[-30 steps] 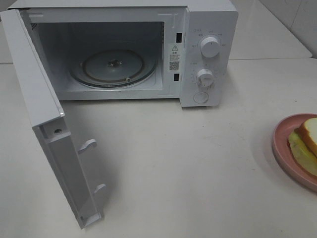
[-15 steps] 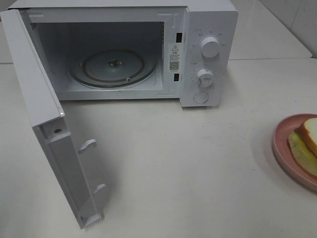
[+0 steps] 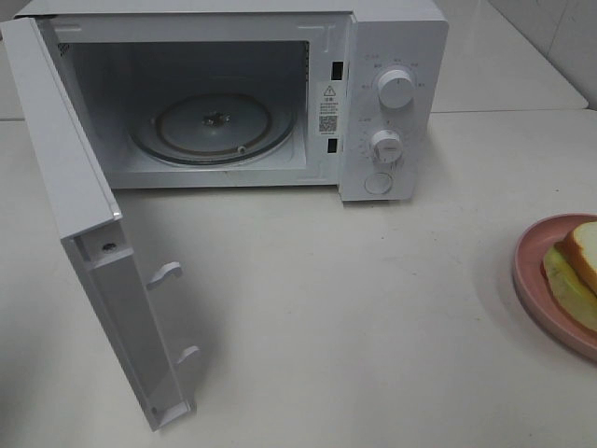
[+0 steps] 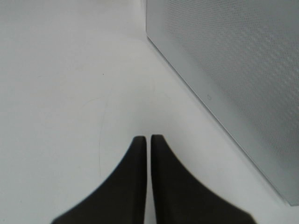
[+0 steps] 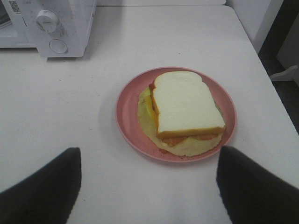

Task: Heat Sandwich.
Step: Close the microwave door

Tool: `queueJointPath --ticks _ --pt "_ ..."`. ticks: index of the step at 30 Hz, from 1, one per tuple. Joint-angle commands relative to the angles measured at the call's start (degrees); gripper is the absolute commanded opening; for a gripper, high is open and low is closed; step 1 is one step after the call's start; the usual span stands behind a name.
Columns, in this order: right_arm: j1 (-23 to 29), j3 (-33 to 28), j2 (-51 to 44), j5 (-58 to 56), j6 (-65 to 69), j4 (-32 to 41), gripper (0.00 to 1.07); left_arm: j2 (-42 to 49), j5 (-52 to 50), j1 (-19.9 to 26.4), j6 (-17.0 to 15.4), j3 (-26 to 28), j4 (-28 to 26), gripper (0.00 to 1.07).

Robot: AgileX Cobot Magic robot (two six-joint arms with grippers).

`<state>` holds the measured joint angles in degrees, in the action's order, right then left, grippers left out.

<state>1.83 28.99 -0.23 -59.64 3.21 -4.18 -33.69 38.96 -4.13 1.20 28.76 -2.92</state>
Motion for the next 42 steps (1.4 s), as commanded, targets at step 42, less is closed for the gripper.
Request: queueJointPath --ticks 42 --pt "-0.52 0.00 -1.49 0.23 -0.40 0.17 0.76 -34.38 -80.10 -0.06 -12.55 -15.64 17.70 0.00"
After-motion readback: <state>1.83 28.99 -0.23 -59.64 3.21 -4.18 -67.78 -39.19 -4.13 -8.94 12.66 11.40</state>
